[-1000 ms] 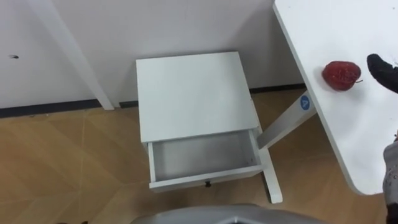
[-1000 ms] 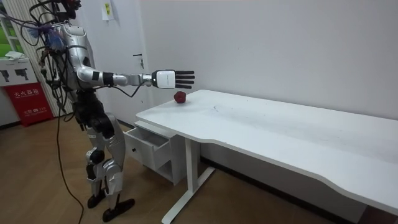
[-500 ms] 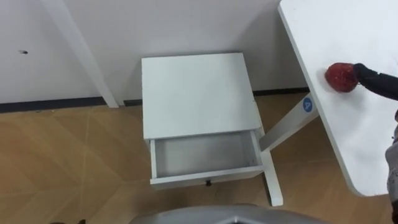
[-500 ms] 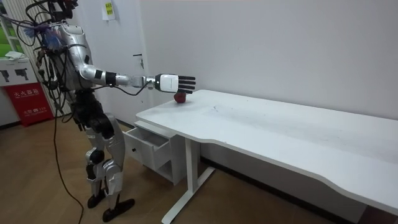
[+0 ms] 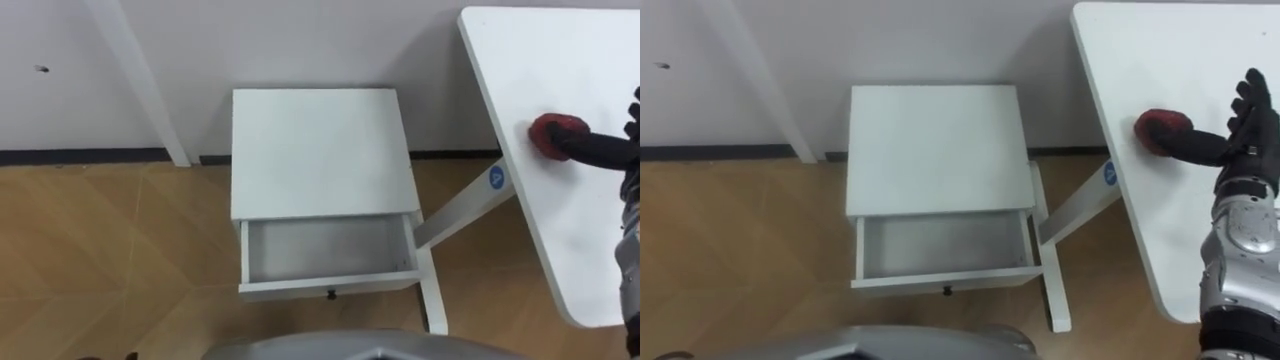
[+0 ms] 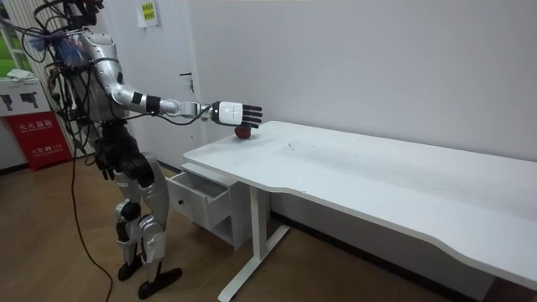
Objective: Put apple and close drawer
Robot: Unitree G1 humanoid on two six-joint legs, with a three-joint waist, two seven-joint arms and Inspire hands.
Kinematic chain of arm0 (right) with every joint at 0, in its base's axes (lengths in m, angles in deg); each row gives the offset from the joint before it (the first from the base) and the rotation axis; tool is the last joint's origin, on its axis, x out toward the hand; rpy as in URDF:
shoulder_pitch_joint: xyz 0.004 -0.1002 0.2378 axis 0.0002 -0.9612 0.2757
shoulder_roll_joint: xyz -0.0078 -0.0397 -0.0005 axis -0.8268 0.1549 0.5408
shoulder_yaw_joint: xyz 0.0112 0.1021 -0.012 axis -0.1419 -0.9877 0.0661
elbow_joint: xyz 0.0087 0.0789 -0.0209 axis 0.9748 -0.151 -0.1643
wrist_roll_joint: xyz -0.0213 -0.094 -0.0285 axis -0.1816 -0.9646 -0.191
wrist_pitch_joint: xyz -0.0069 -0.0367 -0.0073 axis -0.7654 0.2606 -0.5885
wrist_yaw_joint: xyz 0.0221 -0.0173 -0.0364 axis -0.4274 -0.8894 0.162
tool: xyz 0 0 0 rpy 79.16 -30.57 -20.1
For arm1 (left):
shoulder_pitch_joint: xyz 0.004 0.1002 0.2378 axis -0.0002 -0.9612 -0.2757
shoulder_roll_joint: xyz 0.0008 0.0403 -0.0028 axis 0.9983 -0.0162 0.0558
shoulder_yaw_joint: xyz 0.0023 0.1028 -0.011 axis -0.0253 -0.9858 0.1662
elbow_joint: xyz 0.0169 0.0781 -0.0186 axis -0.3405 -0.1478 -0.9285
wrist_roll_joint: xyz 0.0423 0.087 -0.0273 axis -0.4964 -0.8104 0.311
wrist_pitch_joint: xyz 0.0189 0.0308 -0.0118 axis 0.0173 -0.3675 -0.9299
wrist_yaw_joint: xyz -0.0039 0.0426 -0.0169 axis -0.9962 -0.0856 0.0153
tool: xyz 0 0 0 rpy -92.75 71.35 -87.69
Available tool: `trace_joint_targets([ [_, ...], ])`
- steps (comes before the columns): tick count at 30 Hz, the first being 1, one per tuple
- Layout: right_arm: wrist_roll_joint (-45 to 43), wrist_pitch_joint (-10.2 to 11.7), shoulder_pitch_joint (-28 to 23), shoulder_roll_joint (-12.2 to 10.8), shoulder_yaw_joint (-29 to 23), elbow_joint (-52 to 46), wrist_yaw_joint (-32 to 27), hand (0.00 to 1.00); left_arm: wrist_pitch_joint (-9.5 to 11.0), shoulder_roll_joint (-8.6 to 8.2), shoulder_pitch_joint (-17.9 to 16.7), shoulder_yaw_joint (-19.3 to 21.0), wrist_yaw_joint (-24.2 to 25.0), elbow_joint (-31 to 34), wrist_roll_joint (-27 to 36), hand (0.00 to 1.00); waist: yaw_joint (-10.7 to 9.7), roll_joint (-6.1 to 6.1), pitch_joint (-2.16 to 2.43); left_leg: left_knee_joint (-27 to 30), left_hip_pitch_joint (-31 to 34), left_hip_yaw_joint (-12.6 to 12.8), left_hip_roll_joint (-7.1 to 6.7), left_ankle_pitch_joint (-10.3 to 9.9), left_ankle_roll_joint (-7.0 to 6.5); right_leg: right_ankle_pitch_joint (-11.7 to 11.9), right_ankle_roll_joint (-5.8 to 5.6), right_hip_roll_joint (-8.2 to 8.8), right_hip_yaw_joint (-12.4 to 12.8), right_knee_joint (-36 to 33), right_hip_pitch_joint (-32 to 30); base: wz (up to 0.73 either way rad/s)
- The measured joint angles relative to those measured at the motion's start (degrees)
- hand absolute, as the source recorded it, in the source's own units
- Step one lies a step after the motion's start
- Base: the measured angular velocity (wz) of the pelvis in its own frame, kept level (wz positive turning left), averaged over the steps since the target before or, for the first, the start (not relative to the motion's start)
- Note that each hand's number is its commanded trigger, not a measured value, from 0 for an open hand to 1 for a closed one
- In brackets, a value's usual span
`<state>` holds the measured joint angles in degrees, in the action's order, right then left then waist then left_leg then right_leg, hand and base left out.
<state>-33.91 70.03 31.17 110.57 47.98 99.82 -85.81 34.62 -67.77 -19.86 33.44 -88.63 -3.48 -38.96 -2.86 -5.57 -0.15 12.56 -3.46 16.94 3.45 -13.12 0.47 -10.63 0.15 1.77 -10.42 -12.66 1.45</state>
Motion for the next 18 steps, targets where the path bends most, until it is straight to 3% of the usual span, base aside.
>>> trace_joint_targets([
  [5, 0.1, -0.5, 0.3, 2.2, 0.0, 1.2, 3.1, 0.0, -0.3, 0.12, -0.1, 0.8, 0.0, 0.0, -1.1, 0.0, 0.2, -0.23, 0.04, 0.0, 0.0, -0.1, -0.05, 0.0, 0.0, 0.0, 0.01, 0.14, -0.1, 0.0, 0.7, 0.0],
  [9, -0.7, -2.3, 1.4, 3.3, 0.0, 1.6, 5.9, 0.0, -0.8, 0.2, 0.0, 1.8, 0.0, 0.0, -1.2, 0.0, 0.2, -0.86, 0.06, -0.3, 0.0, 0.0, -0.09, 0.0, 0.0, 0.0, 0.0, 0.11, -0.1, 0.0, 0.5, 0.0],
  [18, -0.9, -2.3, 4.7, 5.7, 0.1, 3.8, 9.3, 0.0, -0.8, 0.8, 0.0, 1.6, 0.0, 0.0, -1.2, 0.0, 0.3, -1.57, 0.12, -0.3, -0.2, -0.4, -0.11, 0.0, 0.0, 0.0, 0.0, 0.1, -0.6, 0.2, 0.7, 0.01],
])
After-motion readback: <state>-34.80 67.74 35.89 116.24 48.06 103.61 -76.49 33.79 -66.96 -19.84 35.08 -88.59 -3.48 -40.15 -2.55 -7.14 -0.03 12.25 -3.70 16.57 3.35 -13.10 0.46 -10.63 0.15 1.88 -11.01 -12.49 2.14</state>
